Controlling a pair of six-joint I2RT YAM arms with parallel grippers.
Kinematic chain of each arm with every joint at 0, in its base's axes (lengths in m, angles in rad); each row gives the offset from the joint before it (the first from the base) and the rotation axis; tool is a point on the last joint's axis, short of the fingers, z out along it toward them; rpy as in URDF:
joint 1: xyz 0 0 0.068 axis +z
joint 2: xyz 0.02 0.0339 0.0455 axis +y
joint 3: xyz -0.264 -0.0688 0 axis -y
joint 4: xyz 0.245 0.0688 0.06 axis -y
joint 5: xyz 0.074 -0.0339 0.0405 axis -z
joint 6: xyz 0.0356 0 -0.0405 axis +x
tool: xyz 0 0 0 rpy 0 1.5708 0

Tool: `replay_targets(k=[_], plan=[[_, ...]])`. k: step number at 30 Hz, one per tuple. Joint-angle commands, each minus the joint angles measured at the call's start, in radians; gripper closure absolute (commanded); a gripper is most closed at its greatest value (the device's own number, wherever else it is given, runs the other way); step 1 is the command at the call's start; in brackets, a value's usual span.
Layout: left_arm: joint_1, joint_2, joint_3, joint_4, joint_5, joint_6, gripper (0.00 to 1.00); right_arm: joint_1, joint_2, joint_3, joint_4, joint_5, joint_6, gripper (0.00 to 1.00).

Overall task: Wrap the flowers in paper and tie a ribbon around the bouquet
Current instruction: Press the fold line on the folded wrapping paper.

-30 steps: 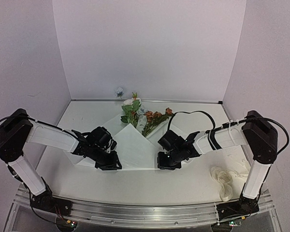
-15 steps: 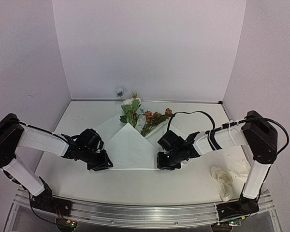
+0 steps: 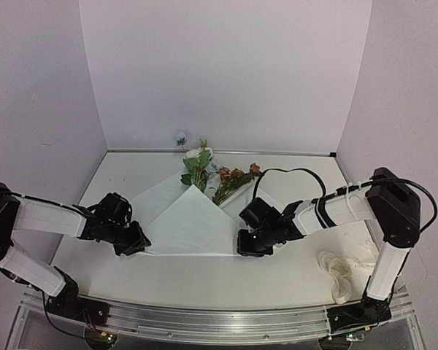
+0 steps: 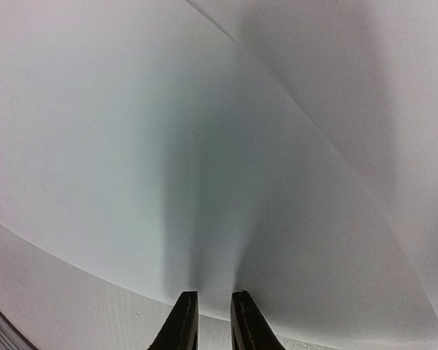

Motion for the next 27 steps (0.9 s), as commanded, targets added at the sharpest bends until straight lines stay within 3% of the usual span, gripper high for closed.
replay_targets(k=[1, 8, 11, 17, 27], plan=[[0.022, -0.032, -0.067, -0.131, -0.108, -0.046, 0.71, -0.006, 0.012, -0.044, -0.027, 0.03, 0.007, 0.81], [0.015, -0.117, -0.03, -0.169, -0.119, 0.002, 0.69, -0.006, 0.017, -0.053, -0.006, 0.016, 0.011, 0.81], [-0.038, -0.139, 0.03, -0.179, -0.132, 0.015, 0.69, -0.007, 0.019, -0.055, -0.003, 0.011, 0.01, 0.81], [-0.149, -0.053, 0.114, -0.126, -0.159, -0.019, 0.69, -0.007, 0.022, -0.056, 0.0, 0.004, 0.007, 0.81], [-0.156, 0.069, 0.093, -0.068, -0.134, -0.038, 0.7, -0.009, 0.033, -0.05, 0.002, -0.005, 0.01, 0.82]])
